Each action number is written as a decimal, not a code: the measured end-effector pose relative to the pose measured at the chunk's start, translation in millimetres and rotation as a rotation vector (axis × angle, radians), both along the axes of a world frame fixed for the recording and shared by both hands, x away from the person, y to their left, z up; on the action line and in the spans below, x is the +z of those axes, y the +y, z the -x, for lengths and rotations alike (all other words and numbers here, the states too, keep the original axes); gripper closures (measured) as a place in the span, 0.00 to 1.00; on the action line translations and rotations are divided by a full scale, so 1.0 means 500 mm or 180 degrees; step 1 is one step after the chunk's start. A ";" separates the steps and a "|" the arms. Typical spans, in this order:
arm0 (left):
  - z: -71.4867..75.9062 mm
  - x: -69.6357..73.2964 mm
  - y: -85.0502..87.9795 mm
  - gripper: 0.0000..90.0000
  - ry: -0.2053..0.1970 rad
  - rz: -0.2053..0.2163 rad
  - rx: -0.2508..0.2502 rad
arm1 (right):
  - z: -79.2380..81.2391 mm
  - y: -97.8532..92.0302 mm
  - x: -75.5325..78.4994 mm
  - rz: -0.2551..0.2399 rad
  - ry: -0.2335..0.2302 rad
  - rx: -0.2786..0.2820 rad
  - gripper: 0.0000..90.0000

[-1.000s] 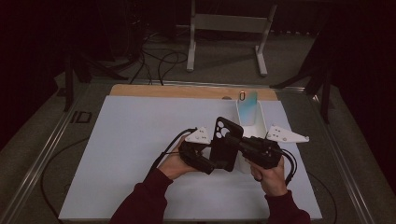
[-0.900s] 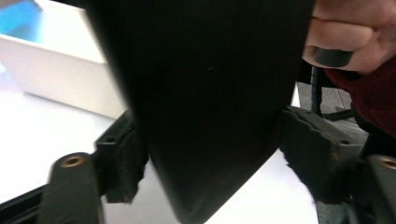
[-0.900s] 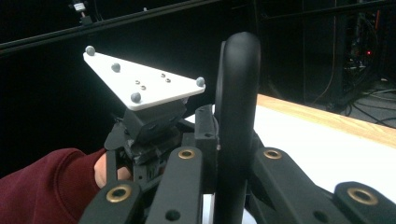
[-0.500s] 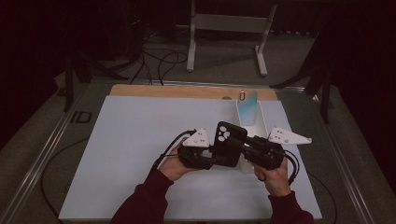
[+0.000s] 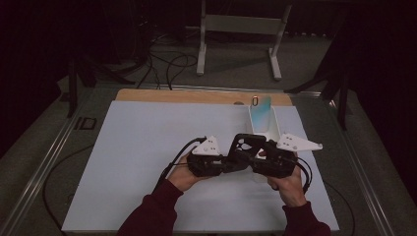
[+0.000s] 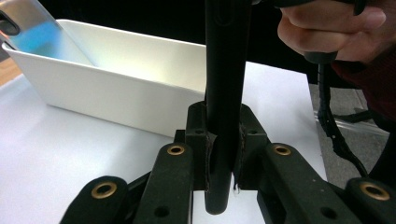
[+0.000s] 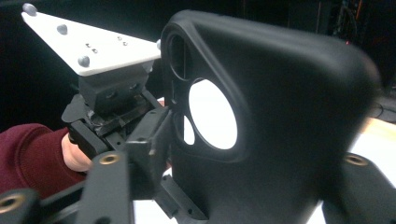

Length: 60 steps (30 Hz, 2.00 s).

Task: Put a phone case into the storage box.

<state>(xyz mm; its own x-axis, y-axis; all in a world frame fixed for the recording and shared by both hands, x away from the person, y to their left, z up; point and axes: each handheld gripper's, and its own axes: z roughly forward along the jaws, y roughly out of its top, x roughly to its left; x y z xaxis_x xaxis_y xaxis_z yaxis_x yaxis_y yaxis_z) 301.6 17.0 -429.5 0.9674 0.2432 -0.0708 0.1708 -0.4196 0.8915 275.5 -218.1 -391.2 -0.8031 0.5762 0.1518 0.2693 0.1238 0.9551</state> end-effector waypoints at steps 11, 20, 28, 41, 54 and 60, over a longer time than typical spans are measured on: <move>-0.002 0.005 0.007 0.89 -0.0067 -0.0013 0.0190 | -0.003 -0.008 -0.003 0.0092 0.0109 -0.0240 0.16; -0.005 0.003 0.009 0.89 -0.0069 -0.0030 0.0332 | 0.003 -0.002 0.005 0.0246 0.0073 -0.0496 0.14; -0.007 0.004 0.013 0.89 -0.0083 -0.0036 0.0432 | 0.001 0.009 0.018 0.0233 0.0083 -0.0665 0.15; -0.005 -0.005 0.003 0.89 -0.0047 -0.0069 0.0464 | -0.003 0.032 0.036 0.0085 0.0057 -0.0873 0.14; 0.000 -0.009 -0.009 0.89 -0.0037 -0.0085 0.0423 | -0.008 0.044 0.038 0.0011 0.0099 -0.1006 0.12; 0.002 -0.011 -0.014 0.89 -0.0032 -0.0098 0.0426 | -0.009 0.046 0.037 -0.0016 0.0113 -0.1016 0.12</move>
<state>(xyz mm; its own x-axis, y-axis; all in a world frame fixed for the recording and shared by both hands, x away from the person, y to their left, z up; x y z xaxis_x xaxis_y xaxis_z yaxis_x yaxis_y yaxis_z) 300.7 10.0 -434.9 0.9268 0.3720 -0.0517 0.2181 -0.4209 0.8805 280.1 -195.1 -372.7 -0.5761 0.7974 0.1798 0.3268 0.0231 0.9448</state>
